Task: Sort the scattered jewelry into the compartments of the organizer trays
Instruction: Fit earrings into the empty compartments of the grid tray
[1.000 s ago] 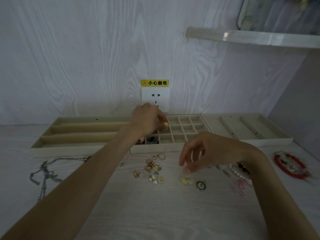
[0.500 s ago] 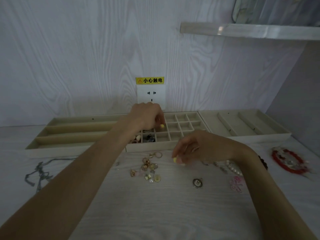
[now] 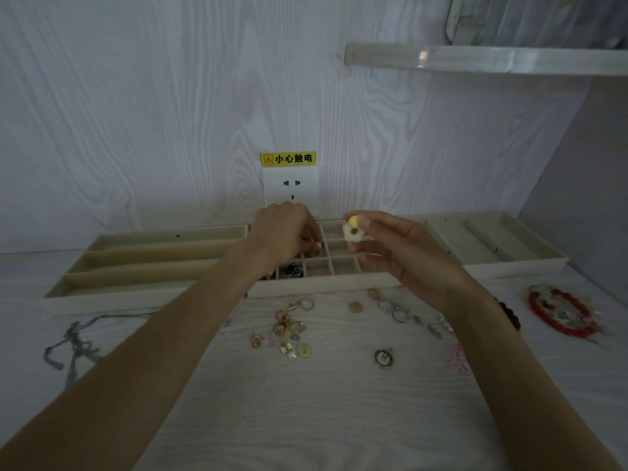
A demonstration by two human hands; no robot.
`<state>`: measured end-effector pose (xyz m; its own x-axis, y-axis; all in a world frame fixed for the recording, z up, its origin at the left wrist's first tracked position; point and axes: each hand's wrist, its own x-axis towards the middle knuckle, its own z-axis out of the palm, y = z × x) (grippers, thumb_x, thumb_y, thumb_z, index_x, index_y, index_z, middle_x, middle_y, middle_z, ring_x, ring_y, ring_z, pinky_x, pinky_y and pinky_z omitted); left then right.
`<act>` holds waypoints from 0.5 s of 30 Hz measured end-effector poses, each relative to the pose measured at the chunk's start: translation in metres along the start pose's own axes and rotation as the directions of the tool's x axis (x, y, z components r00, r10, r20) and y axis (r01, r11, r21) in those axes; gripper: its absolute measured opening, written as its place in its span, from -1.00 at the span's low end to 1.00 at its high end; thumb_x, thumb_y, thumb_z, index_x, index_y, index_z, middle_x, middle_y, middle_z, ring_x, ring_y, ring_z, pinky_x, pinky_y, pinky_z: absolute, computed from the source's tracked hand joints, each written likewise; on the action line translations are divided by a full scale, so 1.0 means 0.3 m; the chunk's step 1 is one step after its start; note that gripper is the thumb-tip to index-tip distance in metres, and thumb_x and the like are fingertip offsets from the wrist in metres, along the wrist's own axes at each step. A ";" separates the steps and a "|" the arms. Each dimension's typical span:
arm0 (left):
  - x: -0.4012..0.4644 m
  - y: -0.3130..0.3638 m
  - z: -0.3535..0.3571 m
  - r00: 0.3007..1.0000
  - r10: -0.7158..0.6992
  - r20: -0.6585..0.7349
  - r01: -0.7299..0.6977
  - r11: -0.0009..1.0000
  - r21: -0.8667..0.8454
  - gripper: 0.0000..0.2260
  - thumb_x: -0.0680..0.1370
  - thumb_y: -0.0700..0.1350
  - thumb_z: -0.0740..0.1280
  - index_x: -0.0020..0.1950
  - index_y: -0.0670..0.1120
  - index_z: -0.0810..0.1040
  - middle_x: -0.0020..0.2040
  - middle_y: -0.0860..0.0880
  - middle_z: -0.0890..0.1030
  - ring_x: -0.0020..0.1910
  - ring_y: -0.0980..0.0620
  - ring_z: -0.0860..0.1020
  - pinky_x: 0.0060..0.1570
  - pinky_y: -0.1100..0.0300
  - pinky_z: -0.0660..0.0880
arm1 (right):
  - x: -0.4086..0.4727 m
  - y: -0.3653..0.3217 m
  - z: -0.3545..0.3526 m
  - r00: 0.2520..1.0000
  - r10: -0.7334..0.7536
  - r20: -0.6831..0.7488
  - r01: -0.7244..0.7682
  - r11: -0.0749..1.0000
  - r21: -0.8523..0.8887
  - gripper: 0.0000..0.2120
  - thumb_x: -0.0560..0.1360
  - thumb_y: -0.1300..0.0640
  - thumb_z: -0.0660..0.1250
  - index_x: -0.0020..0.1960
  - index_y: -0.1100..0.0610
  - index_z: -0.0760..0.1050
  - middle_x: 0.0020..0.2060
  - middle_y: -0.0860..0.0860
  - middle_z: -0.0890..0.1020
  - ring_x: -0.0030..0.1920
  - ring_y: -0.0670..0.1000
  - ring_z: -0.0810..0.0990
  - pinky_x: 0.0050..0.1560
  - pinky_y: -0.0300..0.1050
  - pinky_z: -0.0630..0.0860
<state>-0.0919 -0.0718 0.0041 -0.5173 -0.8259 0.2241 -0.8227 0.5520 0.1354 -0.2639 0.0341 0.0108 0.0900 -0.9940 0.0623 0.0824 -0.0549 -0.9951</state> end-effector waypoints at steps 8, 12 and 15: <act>-0.002 0.018 -0.001 0.998 -0.056 -0.012 0.055 0.997 -0.053 -0.90 0.41 0.02 0.48 -0.10 0.09 0.67 -0.12 0.13 0.67 -0.09 0.13 0.60 -0.24 0.27 0.31 | 0.009 0.000 -0.013 0.991 0.097 -0.092 -0.062 0.944 0.325 -0.78 0.56 0.15 0.23 0.11 0.19 0.58 -0.23 -0.01 0.64 -0.31 -0.14 0.59 -0.31 -0.37 0.53; -0.012 0.003 -0.004 0.995 -0.096 0.004 0.095 0.986 -0.134 -0.84 0.45 0.10 0.42 -0.03 0.10 0.67 -0.06 0.13 0.66 -0.03 0.11 0.60 -0.14 0.23 0.39 | 0.012 0.006 -0.014 0.988 0.142 -0.065 -0.106 0.917 0.385 -0.81 0.55 0.17 0.24 0.08 0.19 0.58 -0.12 0.05 0.69 -0.14 -0.08 0.67 -0.21 -0.33 0.57; -0.050 -0.039 -0.015 0.983 -0.168 -0.077 0.145 0.960 -0.240 -0.80 0.50 0.13 0.34 0.02 0.08 0.65 -0.02 0.09 0.66 -0.01 0.08 0.59 -0.08 0.19 0.42 | 0.019 0.011 -0.015 0.986 0.155 -0.055 -0.116 0.894 0.432 -0.80 0.51 0.14 0.29 0.07 0.19 0.59 -0.09 0.06 0.69 -0.06 -0.05 0.67 -0.06 -0.26 0.60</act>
<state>-0.0733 -0.0653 0.0034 -0.3518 -0.8957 0.2720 -0.8086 0.4371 0.3939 -0.2676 0.0279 0.0074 0.0465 -0.9942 -0.0970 0.4923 0.1073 -0.8638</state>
